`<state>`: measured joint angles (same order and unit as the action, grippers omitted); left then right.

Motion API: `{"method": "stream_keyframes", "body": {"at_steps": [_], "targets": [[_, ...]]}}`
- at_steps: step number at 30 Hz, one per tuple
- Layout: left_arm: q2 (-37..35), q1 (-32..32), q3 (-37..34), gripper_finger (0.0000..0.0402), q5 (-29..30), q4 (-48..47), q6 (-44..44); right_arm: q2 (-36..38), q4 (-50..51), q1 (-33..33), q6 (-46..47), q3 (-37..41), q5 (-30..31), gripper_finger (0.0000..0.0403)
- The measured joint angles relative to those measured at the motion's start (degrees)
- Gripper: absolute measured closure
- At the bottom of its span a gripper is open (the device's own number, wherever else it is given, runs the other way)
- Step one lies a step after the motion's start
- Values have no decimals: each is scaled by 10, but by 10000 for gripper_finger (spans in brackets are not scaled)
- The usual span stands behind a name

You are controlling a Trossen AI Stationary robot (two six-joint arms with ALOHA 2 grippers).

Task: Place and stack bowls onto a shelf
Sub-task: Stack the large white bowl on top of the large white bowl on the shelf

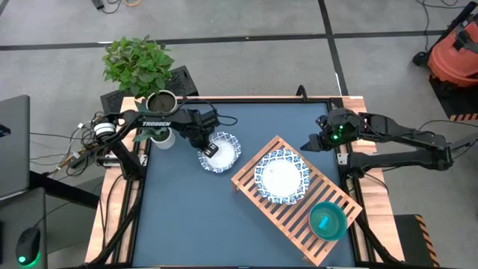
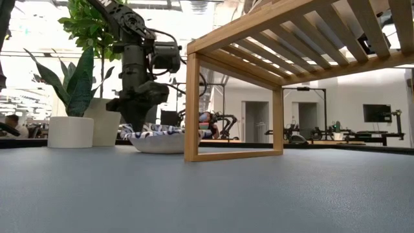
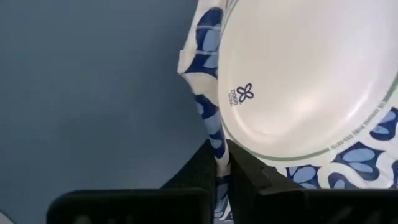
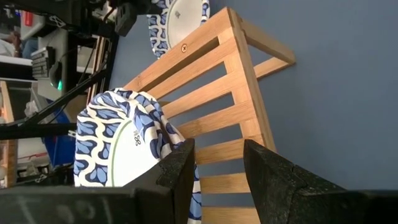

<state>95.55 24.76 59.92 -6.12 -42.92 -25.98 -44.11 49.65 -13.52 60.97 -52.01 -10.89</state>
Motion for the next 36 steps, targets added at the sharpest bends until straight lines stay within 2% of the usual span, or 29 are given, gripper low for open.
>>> {"method": "stream_keyframes", "body": {"at_steps": [9,14,19,23,30,36], "targets": [[0,-4,49,401,-1,-69,-8,17,1,0,-16,-1,5,239],[0,-8,101,401,1,-118,-5,40,43,0,-30,-1,6,239],[0,-9,163,401,40,-190,3,64,88,0,-30,-1,40,239],[0,-9,219,401,85,-226,7,75,102,0,-31,-1,70,239],[0,-11,330,401,92,-260,-1,75,101,0,-54,0,80,239],[0,-8,475,401,102,-299,6,75,102,0,-65,0,100,239]]}}
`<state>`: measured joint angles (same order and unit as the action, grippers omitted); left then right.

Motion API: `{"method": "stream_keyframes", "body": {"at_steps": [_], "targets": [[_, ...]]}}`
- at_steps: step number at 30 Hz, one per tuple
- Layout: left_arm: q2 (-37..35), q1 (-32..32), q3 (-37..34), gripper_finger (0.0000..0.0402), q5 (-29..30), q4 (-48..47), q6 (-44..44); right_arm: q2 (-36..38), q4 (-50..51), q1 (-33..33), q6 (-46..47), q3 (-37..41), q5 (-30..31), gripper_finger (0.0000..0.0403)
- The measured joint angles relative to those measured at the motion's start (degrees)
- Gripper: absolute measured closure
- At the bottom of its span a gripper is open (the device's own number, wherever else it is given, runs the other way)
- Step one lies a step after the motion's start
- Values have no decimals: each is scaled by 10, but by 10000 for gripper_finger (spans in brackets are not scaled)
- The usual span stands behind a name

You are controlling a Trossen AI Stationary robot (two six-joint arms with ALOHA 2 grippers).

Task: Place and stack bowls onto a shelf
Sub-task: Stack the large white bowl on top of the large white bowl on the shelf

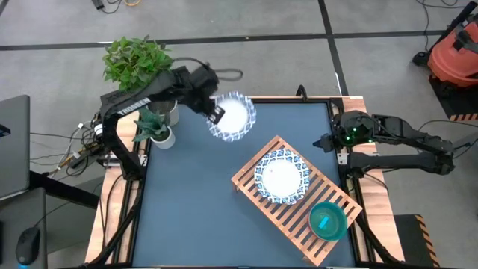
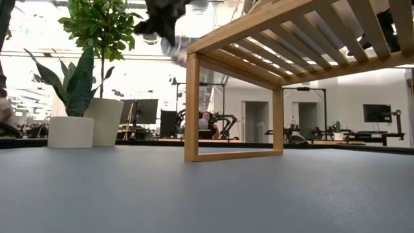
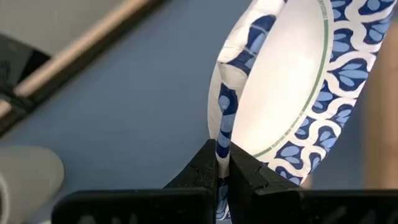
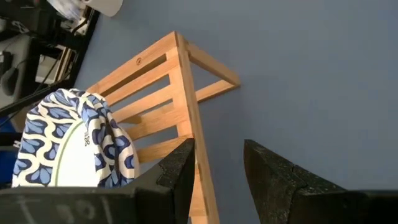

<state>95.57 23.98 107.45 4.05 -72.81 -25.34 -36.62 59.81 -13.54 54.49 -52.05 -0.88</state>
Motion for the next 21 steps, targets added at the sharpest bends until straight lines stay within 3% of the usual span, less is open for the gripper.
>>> {"method": "stream_keyframes", "body": {"at_steps": [7,10,14,21], "targets": [[0,0,176,401,7,-12,-43,0,-11,0,-11,1,18,239],[-1,-5,222,401,-22,-2,-67,9,-73,0,-20,0,46,239],[0,-16,258,401,-40,16,-96,22,-228,-1,-93,-19,86,239],[9,-61,258,401,-15,125,-103,3,-554,1,-255,-26,85,239]]}}
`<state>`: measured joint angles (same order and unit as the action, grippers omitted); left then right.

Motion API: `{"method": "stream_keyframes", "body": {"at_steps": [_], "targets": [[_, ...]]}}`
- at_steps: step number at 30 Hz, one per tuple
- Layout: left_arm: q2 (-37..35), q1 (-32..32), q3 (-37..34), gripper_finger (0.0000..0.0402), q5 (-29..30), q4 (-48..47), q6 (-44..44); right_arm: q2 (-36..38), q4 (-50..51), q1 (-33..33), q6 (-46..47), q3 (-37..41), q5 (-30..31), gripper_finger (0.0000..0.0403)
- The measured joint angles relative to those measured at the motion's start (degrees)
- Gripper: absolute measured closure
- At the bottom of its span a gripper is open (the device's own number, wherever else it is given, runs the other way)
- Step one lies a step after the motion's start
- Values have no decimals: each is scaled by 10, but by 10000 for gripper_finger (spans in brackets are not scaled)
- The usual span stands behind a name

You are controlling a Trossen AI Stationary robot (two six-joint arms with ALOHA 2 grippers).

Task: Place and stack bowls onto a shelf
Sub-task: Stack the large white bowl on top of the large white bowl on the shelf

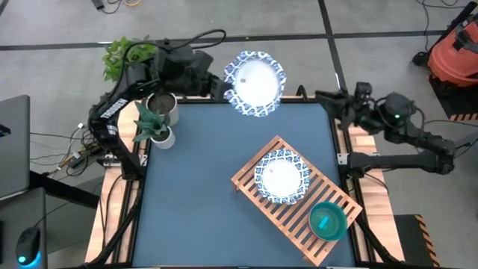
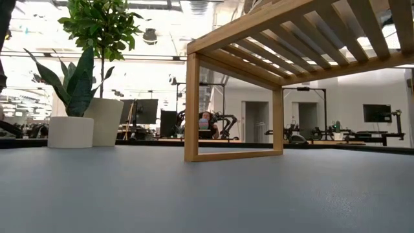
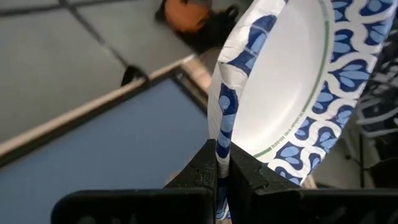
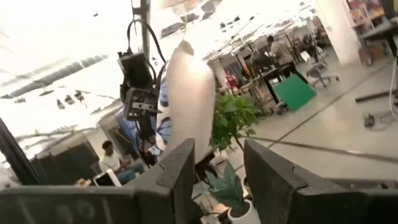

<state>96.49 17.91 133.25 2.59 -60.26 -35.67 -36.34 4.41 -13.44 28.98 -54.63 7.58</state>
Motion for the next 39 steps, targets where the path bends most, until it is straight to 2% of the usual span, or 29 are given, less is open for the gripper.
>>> {"method": "stream_keyframes", "body": {"at_steps": [5,12,15,22,27,30,32,35,39], "targets": [[8,-22,0,401,73,51,34,-53,-80,12,-53,1,-3,221],[22,-41,0,401,155,90,88,-130,-163,4,-57,2,0,162],[31,-44,-1,401,182,95,99,-154,-179,-9,-57,2,1,151],[50,-45,-1,401,197,102,115,-194,-205,-33,-55,2,6,148],[59,-45,-1,401,193,101,117,-203,-201,-47,-55,2,37,150],[59,-45,-1,401,193,99,121,-202,-202,-47,-55,2,63,169],[59,-45,-1,401,199,100,125,-201,-202,-44,-55,2,74,196],[59,-45,-1,401,208,100,125,-199,-204,-42,-55,2,76,258],[59,-44,-1,400,208,103,129,-200,-202,-43,-55,2,85,361]]}}
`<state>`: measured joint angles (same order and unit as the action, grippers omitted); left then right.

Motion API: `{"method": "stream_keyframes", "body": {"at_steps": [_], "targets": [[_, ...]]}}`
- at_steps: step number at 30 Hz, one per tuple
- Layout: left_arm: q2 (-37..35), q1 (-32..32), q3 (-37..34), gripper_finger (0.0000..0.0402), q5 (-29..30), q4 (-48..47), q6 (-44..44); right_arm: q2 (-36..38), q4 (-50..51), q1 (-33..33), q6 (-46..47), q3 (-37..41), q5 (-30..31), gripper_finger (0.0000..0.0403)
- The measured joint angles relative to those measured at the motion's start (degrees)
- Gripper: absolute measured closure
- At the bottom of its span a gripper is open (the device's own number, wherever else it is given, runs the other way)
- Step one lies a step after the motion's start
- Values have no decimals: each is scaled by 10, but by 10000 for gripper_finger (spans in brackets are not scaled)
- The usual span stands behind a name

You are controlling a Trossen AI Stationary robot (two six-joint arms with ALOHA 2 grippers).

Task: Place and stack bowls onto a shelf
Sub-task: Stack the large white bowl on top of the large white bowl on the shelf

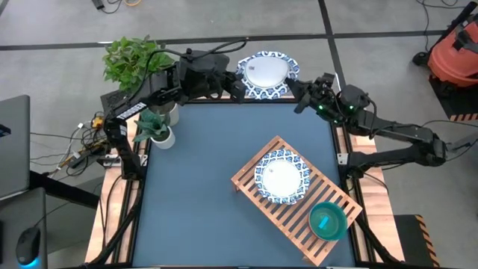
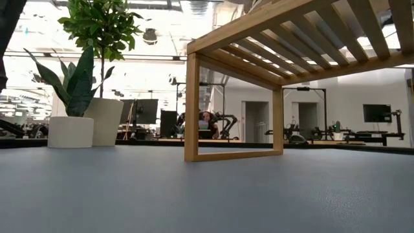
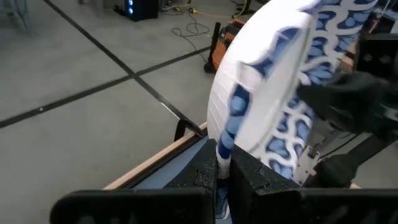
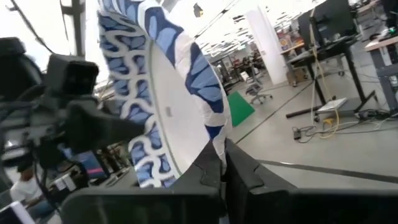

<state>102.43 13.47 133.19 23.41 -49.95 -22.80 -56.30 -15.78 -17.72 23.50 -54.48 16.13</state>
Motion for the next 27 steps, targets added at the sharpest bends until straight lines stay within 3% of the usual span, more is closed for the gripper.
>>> {"method": "stream_keyframes", "body": {"at_steps": [2,6,15,20,27], "targets": [[5,-3,1,392,-3,0,15,-1,1,-1,0,0,6,383],[8,-3,0,354,-31,-6,51,0,6,0,14,0,23,377],[-18,-3,0,220,-75,-15,107,30,14,-1,21,0,50,382],[-40,-3,0,167,-93,-65,132,80,101,-18,86,0,56,382],[-80,1,0,152,-91,-158,148,173,374,-20,329,0,-149,382]]}}
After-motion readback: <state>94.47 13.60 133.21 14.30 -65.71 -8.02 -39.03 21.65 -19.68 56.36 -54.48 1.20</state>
